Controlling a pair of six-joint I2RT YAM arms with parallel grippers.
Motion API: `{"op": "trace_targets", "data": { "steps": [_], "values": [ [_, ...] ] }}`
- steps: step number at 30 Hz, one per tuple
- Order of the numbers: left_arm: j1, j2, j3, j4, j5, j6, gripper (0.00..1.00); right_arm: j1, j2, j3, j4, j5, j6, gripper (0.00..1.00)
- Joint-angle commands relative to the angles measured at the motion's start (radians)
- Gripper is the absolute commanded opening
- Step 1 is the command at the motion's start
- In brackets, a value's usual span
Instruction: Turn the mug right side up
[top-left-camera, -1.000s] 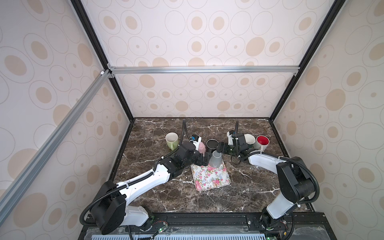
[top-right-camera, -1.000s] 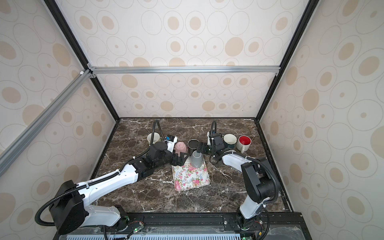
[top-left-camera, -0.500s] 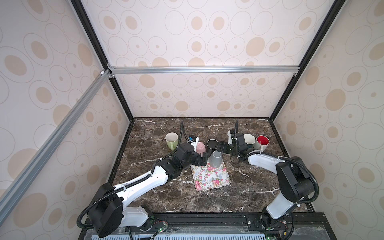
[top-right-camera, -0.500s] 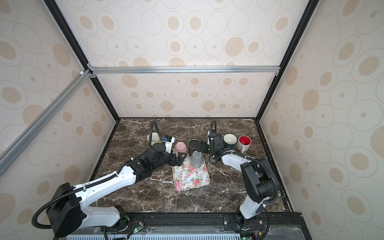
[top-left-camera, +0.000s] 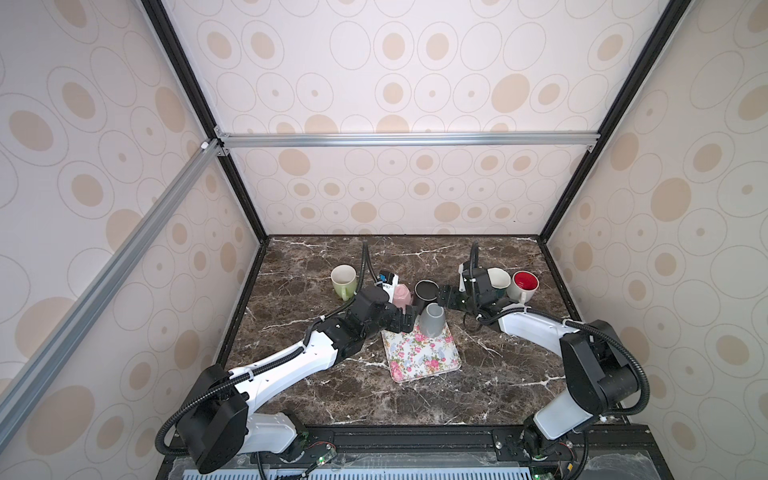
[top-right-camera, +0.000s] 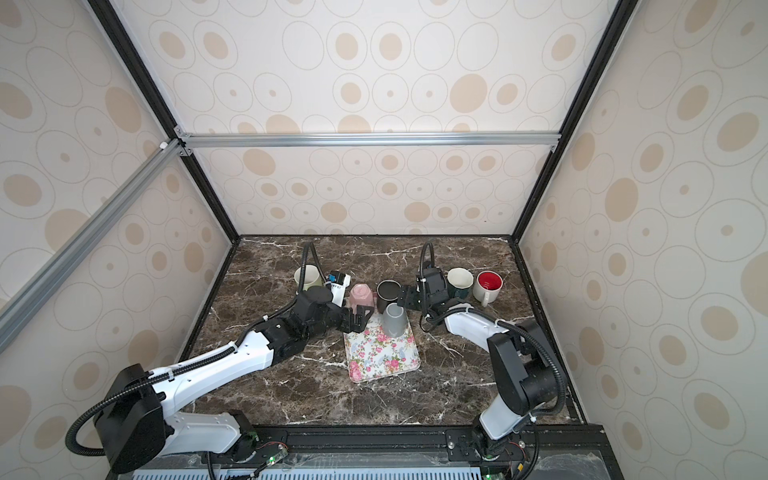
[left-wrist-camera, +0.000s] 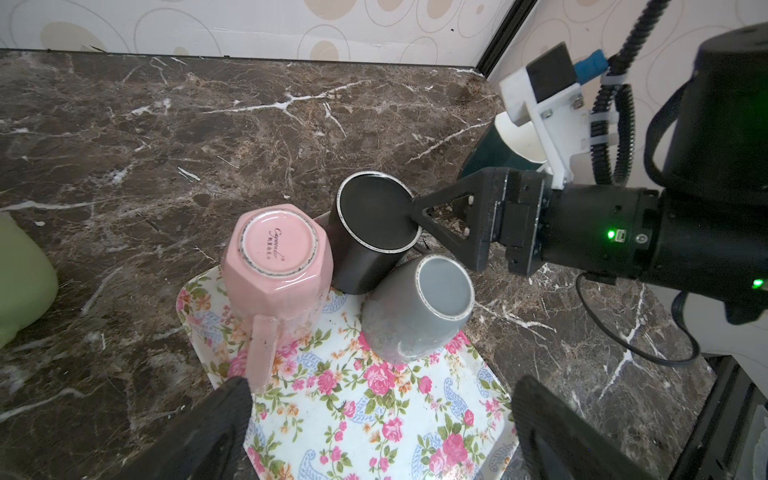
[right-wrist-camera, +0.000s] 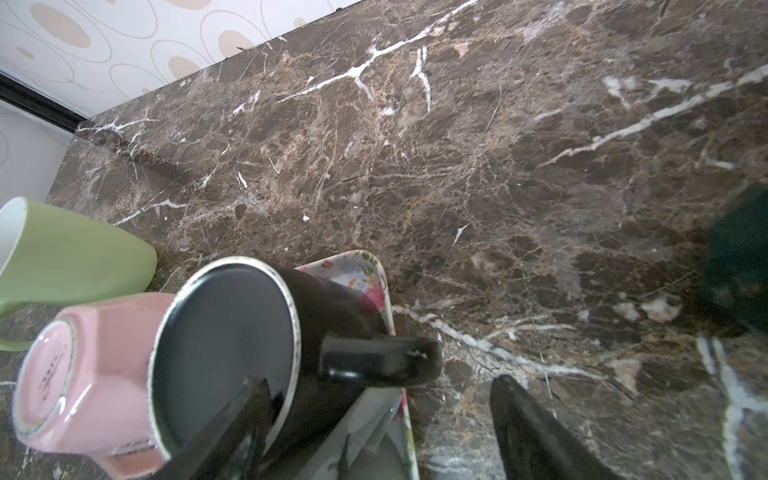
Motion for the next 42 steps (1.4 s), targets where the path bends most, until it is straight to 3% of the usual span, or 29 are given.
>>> {"op": "trace_targets", "data": {
  "steps": [1,15,31,42],
  "values": [
    [0.0,0.009,0.011,-0.003,-0.01,0.029,0.98,0.014,-0.011,-0.028,-0.13,0.011,-0.004,0.85],
    [0.001,0.005,-0.001,0.0,-0.008,0.031,0.98,0.038,-0.101,-0.031,-0.206,0.051,-0.005,0.91],
    [0.005,0.014,-0.002,0.004,-0.006,0.032,0.98,0.063,-0.184,-0.133,-0.225,0.085,0.058,0.9],
    [0.006,0.028,-0.004,0.014,0.005,0.031,0.98,0.156,-0.267,-0.18,-0.317,0.164,0.072,0.88]
  ]
}}
